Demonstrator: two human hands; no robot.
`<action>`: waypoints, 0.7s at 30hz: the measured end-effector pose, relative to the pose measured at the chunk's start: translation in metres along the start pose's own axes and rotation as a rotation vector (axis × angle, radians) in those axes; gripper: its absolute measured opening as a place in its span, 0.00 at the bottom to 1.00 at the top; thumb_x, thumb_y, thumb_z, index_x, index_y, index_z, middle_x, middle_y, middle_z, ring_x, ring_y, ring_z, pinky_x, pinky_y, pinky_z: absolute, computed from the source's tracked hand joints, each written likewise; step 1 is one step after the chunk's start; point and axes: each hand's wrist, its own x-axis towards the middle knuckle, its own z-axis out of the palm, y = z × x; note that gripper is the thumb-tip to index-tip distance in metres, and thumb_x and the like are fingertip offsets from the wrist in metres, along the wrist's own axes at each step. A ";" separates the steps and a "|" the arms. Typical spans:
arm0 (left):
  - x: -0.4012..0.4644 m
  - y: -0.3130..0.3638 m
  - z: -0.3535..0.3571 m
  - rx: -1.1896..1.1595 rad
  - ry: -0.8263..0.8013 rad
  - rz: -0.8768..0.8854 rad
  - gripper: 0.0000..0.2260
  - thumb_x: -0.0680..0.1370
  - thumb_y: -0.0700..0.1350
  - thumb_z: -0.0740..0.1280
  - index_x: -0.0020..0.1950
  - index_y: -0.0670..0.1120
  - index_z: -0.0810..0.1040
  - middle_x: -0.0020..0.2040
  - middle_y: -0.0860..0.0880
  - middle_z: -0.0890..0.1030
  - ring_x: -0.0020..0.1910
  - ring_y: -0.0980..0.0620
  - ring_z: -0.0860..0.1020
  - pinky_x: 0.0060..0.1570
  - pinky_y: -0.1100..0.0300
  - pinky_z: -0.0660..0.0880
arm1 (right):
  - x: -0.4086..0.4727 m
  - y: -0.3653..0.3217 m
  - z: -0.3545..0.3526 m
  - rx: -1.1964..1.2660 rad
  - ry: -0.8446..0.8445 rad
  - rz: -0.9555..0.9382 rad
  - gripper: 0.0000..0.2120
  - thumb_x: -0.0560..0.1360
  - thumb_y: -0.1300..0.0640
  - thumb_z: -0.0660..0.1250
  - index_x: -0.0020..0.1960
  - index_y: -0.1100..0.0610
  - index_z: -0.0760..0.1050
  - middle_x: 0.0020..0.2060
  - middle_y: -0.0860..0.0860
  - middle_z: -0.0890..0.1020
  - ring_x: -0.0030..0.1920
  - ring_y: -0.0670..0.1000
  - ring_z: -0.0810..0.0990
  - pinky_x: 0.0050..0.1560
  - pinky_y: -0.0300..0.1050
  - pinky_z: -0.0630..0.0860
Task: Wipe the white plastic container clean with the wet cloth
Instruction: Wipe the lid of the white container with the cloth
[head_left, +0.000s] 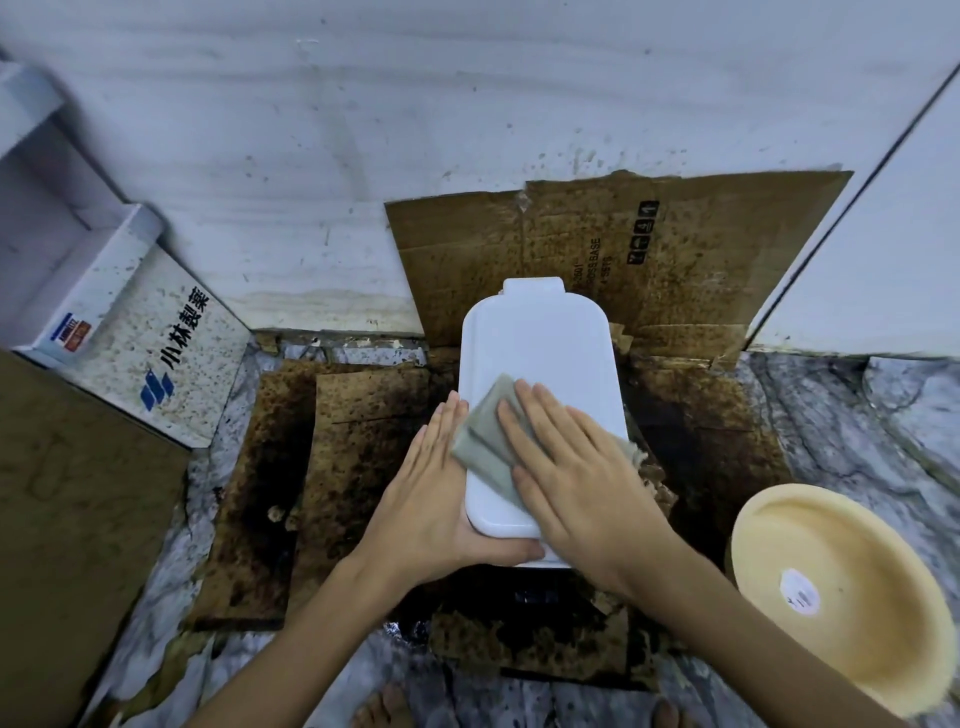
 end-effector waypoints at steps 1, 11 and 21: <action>-0.001 0.000 0.001 0.005 -0.001 0.000 0.70 0.61 0.83 0.69 0.83 0.56 0.26 0.84 0.56 0.28 0.82 0.62 0.29 0.84 0.55 0.39 | -0.012 -0.002 0.002 -0.006 0.006 -0.014 0.30 0.87 0.45 0.38 0.87 0.55 0.44 0.86 0.54 0.43 0.86 0.54 0.41 0.85 0.52 0.44; 0.002 0.000 -0.001 0.038 -0.020 -0.039 0.73 0.60 0.85 0.66 0.83 0.48 0.25 0.82 0.55 0.24 0.81 0.60 0.27 0.83 0.58 0.35 | 0.017 0.032 -0.008 0.165 0.081 0.247 0.29 0.89 0.46 0.44 0.87 0.53 0.40 0.85 0.52 0.37 0.85 0.51 0.34 0.84 0.51 0.43; 0.001 -0.001 -0.001 0.044 -0.018 -0.038 0.73 0.60 0.85 0.66 0.84 0.48 0.27 0.83 0.55 0.26 0.82 0.60 0.28 0.83 0.58 0.36 | 0.011 0.010 -0.003 0.054 0.043 0.080 0.31 0.86 0.44 0.35 0.87 0.54 0.42 0.86 0.52 0.40 0.85 0.52 0.38 0.85 0.50 0.40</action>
